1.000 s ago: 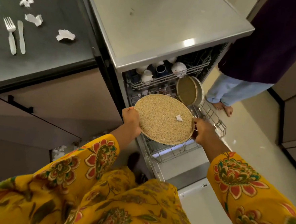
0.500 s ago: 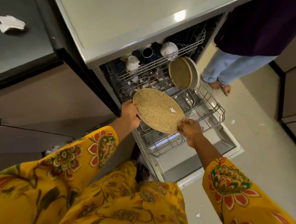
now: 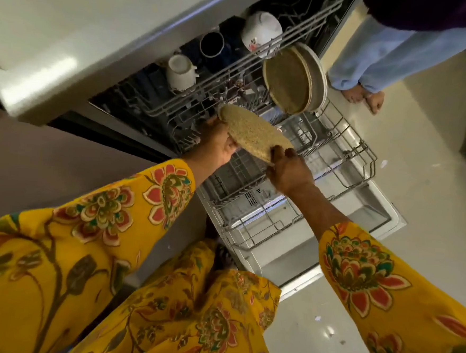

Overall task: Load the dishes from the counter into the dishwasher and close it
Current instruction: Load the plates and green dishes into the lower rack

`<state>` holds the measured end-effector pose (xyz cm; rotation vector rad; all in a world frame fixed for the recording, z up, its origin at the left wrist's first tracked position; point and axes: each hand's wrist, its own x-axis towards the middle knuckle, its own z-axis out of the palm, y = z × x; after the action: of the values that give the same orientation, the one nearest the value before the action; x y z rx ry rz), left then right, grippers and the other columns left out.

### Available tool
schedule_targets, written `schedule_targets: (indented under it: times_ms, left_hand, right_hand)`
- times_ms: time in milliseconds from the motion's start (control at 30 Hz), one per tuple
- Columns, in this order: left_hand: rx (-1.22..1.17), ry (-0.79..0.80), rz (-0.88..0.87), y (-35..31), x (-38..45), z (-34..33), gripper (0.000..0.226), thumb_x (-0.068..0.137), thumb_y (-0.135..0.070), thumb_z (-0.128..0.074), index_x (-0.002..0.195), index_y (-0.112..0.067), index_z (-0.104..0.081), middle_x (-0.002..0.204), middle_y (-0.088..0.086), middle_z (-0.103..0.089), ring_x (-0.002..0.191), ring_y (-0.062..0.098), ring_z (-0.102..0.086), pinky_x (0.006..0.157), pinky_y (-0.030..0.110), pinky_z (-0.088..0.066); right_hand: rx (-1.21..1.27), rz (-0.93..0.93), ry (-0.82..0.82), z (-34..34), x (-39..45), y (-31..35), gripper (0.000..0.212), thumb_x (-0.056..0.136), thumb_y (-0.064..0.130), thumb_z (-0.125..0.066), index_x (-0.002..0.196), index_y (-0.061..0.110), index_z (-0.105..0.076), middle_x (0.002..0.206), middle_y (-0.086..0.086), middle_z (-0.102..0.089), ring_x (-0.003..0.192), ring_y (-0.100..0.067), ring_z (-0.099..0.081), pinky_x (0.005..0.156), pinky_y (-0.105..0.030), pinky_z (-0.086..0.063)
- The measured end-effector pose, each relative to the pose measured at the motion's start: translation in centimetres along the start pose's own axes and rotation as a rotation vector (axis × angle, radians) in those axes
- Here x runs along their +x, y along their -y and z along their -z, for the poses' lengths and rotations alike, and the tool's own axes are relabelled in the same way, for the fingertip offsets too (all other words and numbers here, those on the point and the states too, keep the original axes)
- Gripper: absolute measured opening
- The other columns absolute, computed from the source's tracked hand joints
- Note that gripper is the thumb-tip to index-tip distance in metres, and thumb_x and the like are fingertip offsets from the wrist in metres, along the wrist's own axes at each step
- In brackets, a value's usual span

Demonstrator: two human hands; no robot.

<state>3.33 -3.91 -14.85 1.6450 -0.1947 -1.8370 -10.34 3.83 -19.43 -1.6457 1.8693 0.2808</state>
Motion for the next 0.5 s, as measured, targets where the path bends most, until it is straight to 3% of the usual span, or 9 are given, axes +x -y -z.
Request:
schedule_targets:
  times_ms: [100,200,267,333,400,500]
  left_hand:
    - [0.044,0.080,-0.023,-0.9,2.7,-1.4,0.035,0.100,-0.004,-0.037,0.134,-0.010,-0.042,0.138,0.019,-0.047,0.127,0.033,-0.047,0.091,0.037,-0.046]
    - [0.044,0.132,-0.020,-1.7,5.7,-2.1,0.041,0.100,-0.006,-0.036,0.141,-0.012,-0.036,0.137,0.019,-0.049,0.123,0.032,-0.052,0.083,0.034,-0.051]
    - [0.069,0.137,-0.004,-2.0,7.1,-2.1,0.040,0.101,-0.011,-0.036,0.141,-0.011,-0.037,0.134,0.015,-0.053,0.120,0.028,-0.055,0.082,0.031,-0.051]
    - [0.096,0.139,0.013,-1.8,8.0,-1.7,0.040,0.102,-0.019,-0.037,0.140,-0.009,-0.039,0.129,0.010,-0.056,0.115,0.023,-0.057,0.070,0.025,-0.051]
    - [0.082,0.111,0.050,-1.0,8.7,-0.7,0.039,0.102,-0.023,-0.036,0.138,-0.009,-0.042,0.132,0.006,-0.054,0.121,0.022,-0.054,0.073,0.024,-0.047]
    - [0.055,0.000,0.129,0.6,9.7,1.6,0.037,0.101,-0.021,-0.040,0.133,-0.006,-0.048,0.114,0.005,-0.062,0.116,0.022,-0.057,0.068,0.024,-0.047]
  right_hand:
    - [-0.144,-0.001,-0.058,0.6,2.5,0.1,0.043,0.099,0.014,-0.034,0.139,0.001,-0.024,0.127,-0.026,-0.047,0.110,-0.042,-0.054,0.084,-0.046,-0.047]
    - [-0.150,0.024,-0.156,1.1,5.6,-0.9,0.033,0.099,0.012,-0.029,0.128,-0.002,-0.035,0.115,-0.025,-0.057,0.099,-0.040,-0.061,0.077,-0.043,-0.048]
    - [-0.087,-0.023,-0.180,1.4,7.9,-1.6,0.030,0.097,0.010,-0.033,0.124,-0.001,-0.042,0.110,-0.025,-0.060,0.099,-0.043,-0.061,0.079,-0.045,-0.049]
    - [-0.019,-0.083,-0.193,1.8,10.2,-2.2,0.031,0.095,0.009,-0.037,0.124,-0.001,-0.044,0.111,-0.027,-0.059,0.102,-0.045,-0.058,0.083,-0.047,-0.048]
    - [0.006,-0.118,-0.195,2.1,12.4,-2.8,0.035,0.093,0.009,-0.040,0.126,-0.001,-0.044,0.116,-0.029,-0.057,0.107,-0.046,-0.056,0.087,-0.048,-0.046]
    - [0.084,-0.153,-0.196,2.8,15.2,-3.3,0.037,0.092,0.013,-0.046,0.126,-0.001,-0.046,0.120,-0.030,-0.055,0.110,-0.047,-0.054,0.090,-0.049,-0.045]
